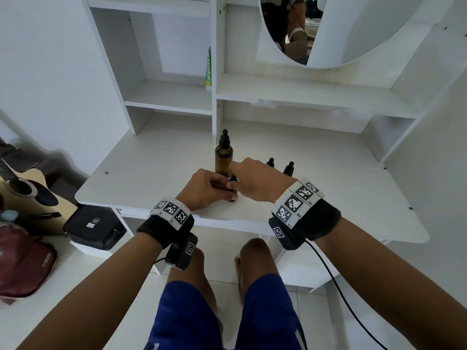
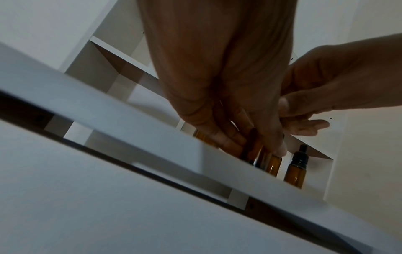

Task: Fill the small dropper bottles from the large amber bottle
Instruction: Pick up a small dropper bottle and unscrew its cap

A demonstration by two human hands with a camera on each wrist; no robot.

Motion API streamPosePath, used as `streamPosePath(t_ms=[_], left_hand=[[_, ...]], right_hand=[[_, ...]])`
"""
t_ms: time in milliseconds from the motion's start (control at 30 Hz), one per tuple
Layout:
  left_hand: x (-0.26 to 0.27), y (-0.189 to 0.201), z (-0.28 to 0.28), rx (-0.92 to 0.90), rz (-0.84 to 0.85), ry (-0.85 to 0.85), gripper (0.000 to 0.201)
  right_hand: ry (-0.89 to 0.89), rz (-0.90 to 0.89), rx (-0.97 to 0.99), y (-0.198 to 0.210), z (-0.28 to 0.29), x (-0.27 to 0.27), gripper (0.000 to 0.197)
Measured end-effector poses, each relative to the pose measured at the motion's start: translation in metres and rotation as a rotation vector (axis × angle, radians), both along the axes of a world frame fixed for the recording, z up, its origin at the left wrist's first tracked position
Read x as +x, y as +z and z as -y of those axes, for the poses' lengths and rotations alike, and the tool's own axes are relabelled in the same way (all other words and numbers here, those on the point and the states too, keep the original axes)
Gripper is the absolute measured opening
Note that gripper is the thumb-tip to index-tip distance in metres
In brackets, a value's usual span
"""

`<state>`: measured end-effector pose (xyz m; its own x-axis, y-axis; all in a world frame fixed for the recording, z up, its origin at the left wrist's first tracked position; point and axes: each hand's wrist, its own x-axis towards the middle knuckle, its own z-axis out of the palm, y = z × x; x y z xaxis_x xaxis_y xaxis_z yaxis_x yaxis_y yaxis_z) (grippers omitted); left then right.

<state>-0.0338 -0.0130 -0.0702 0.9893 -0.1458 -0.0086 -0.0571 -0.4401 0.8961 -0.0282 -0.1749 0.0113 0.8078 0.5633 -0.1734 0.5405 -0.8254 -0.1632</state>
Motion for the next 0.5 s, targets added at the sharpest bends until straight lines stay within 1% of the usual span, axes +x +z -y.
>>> streamPosePath(t_ms=[100, 200, 300, 367, 433, 500], left_hand=[[-0.0001, 0.0001, 0.0001, 0.003, 0.004, 0.003, 0.022], [0.0001, -0.0007, 0.0007, -0.001, 0.007, 0.015, 0.018], [-0.0001, -0.0012, 0.0006, -0.005, 0.009, 0.011, 0.019], [-0.0003, -0.0013, 0.0001, -0.011, 0.009, 0.009, 0.022], [-0.0005, -0.0008, 0.0004, -0.009, 0.005, 0.009, 0.022], [-0.0011, 0.0004, 0.0006, 0.001, 0.005, 0.008, 0.022]], right_hand=[[0.06, -0.036, -0.004, 0.0039, -0.0001, -0.0001, 0.014], [0.092, -0.063, -0.011, 0.0093, 0.0024, -0.0008, 0.023], [0.08, -0.015, 0.011, 0.0098, 0.0012, -0.0014, 0.018], [0.051, 0.02, -0.008, 0.0083, -0.0004, -0.0003, 0.021], [0.032, 0.021, -0.03, 0.0076, -0.0009, 0.0004, 0.021], [0.044, -0.008, 0.004, 0.0086, -0.0003, 0.0005, 0.013]])
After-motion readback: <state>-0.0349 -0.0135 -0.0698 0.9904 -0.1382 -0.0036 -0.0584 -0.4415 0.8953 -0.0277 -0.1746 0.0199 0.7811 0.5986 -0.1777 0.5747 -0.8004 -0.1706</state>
